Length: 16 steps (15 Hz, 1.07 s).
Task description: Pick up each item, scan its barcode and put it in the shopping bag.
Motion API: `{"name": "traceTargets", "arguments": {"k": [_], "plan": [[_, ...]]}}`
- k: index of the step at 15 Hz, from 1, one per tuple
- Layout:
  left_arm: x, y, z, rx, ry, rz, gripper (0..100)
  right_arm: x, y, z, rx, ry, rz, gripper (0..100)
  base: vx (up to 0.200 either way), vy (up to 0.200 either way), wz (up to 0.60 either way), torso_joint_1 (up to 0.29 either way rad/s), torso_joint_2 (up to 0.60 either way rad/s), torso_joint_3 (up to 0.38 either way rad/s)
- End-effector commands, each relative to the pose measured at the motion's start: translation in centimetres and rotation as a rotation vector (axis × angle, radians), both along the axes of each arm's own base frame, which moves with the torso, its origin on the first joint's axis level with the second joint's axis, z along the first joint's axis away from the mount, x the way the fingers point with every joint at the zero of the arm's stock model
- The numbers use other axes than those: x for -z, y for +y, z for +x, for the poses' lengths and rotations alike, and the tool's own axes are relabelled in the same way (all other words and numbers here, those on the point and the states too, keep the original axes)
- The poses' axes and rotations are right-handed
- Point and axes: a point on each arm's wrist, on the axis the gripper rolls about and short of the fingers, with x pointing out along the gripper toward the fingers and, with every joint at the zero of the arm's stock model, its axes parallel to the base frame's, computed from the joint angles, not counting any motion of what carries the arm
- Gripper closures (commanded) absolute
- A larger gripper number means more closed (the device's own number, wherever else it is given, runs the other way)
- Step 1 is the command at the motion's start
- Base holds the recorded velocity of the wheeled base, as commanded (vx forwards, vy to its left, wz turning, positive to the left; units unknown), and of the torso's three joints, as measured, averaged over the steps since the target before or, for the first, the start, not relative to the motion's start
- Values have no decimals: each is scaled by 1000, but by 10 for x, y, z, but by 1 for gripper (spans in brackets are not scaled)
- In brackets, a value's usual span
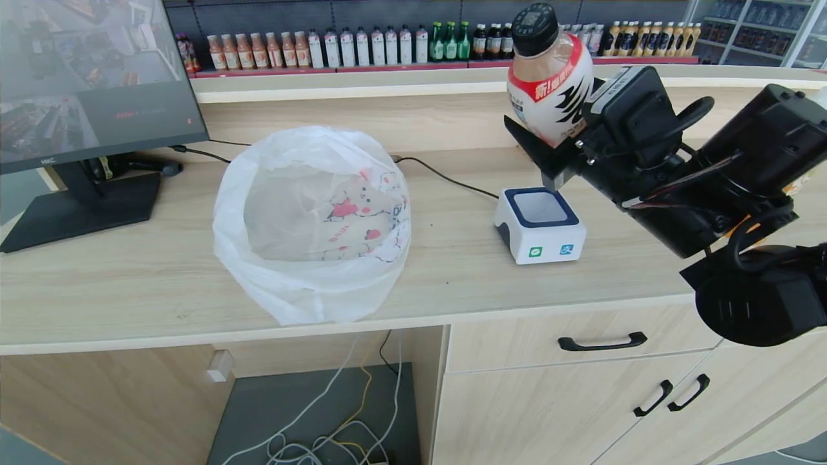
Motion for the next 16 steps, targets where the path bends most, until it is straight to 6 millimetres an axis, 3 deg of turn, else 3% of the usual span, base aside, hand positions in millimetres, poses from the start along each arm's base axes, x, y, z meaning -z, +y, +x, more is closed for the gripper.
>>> {"name": "traceTargets", "arguments": {"k": [1, 3, 16], "plan": [[0, 0, 0, 0, 0, 0, 0, 0, -7, 6, -20, -12, -32, 100, 0, 0, 0, 0, 0, 0], [0, 0, 0, 0, 0, 0, 0, 5, -14, 8, -19, -11, -64, 100, 0, 0, 0, 0, 0, 0], [0, 0, 0, 0, 0, 0, 0, 40, -10, 30, -75, -38, -210, 100, 0, 0, 0, 0, 0, 0]]}}
